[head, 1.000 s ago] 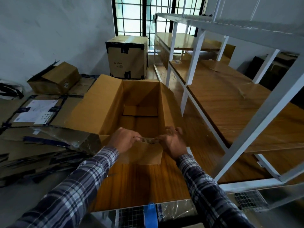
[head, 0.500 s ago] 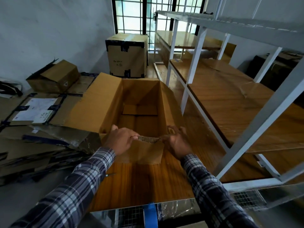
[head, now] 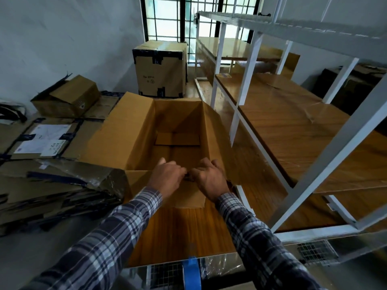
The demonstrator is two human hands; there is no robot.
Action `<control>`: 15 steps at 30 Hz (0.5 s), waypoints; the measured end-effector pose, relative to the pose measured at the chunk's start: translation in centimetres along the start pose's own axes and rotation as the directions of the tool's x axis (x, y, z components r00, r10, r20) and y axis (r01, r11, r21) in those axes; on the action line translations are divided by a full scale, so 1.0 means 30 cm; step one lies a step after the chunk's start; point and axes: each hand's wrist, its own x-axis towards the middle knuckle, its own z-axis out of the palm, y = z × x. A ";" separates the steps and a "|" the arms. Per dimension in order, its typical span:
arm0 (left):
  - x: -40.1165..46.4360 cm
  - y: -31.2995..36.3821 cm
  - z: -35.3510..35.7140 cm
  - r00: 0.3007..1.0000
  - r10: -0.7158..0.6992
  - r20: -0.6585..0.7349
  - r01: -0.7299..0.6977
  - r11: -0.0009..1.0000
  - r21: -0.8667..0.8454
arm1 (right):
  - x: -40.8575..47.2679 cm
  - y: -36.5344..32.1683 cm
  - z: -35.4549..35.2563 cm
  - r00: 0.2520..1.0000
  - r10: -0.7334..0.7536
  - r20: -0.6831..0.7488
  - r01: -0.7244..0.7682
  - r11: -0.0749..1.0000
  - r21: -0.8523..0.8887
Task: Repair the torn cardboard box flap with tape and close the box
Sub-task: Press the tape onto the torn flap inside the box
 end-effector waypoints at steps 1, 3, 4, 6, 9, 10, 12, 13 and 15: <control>-0.008 -0.011 -0.001 1.000 0.014 -0.011 -0.014 1.000 -0.014 | -0.010 0.006 0.002 1.000 -0.003 -0.003 0.003 1.000 0.000; -0.026 -0.038 0.009 0.998 0.026 -0.050 -0.028 0.999 -0.044 | -0.034 0.027 0.018 1.000 0.003 -0.016 -0.003 1.000 -0.012; -0.035 -0.047 0.017 0.998 0.020 -0.053 -0.023 0.999 -0.049 | -0.045 0.036 0.031 1.000 0.013 -0.018 -0.014 1.000 -0.023; -0.035 -0.048 0.019 0.999 0.002 -0.042 -0.004 0.999 -0.041 | -0.045 0.040 0.039 0.999 0.032 0.007 -0.032 0.999 -0.038; -0.014 -0.043 0.005 1.000 -0.005 -0.002 0.004 0.999 -0.039 | -0.023 0.034 0.024 0.998 0.033 0.050 -0.032 0.999 -0.028; -0.012 -0.047 0.004 1.000 0.006 -0.003 -0.006 0.999 -0.043 | -0.022 0.039 0.015 0.999 0.027 0.047 -0.026 0.999 -0.031; -0.025 -0.070 -0.002 1.000 0.013 0.004 -0.012 0.995 -0.100 | -0.041 0.054 0.003 0.999 0.013 0.041 -0.011 0.999 -0.035; -0.037 -0.089 -0.002 1.000 0.004 -0.008 -0.005 0.991 -0.135 | -0.054 0.063 0.001 0.999 0.011 0.039 -0.010 1.000 -0.026; -0.061 -0.120 0.008 0.999 -0.029 -0.039 0.022 0.984 -0.175 | -0.076 0.066 0.007 0.999 0.018 0.043 -0.018 1.000 0.000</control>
